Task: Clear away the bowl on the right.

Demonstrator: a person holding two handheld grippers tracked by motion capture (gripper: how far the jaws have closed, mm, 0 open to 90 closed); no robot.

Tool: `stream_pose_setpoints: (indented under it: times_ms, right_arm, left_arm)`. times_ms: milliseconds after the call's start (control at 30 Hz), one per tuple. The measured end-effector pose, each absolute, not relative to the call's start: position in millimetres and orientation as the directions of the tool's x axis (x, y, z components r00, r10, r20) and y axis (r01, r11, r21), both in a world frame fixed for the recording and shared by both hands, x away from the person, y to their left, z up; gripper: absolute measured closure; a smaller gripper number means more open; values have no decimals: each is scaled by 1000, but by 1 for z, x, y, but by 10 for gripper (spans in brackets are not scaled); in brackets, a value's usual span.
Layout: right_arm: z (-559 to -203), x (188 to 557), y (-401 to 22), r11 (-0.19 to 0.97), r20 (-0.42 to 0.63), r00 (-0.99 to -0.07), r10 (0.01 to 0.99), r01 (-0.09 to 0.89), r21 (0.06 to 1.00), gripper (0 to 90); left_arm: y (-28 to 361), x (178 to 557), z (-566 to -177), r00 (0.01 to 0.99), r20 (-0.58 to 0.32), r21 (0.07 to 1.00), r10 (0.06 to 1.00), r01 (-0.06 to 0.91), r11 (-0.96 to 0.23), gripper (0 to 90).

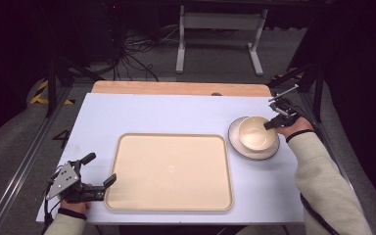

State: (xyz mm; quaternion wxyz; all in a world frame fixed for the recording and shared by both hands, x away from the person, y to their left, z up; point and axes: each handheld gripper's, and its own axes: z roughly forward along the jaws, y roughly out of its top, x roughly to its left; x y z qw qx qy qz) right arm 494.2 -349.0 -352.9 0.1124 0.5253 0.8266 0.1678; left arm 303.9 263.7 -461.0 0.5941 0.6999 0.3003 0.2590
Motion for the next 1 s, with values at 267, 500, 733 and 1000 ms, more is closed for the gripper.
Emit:
stream_pose_setpoints:
  times_ms: [267, 500, 733, 1000]
  right_arm:
    - [-339, 490, -344, 413, -28, -440, 898, 818, 399, 839]
    - [-329, 488, -341, 423, -33, -448, 893, 814, 399, 839]
    - [-318, 485, -336, 436, -38, -461, 886, 804, 404, 834]
    - [-311, 482, -327, 456, -40, -484, 874, 789, 412, 834]
  left_arm:
    - [264, 304, -461, 686, 5, 987, 728, 113, -114, 2]
    - [264, 304, -461, 686, 11, 987, 727, 110, -119, 2]
    - [264, 304, -461, 686, 10, 987, 727, 110, -118, 2]
    - [264, 304, -461, 688, 13, 987, 725, 108, -120, 2]
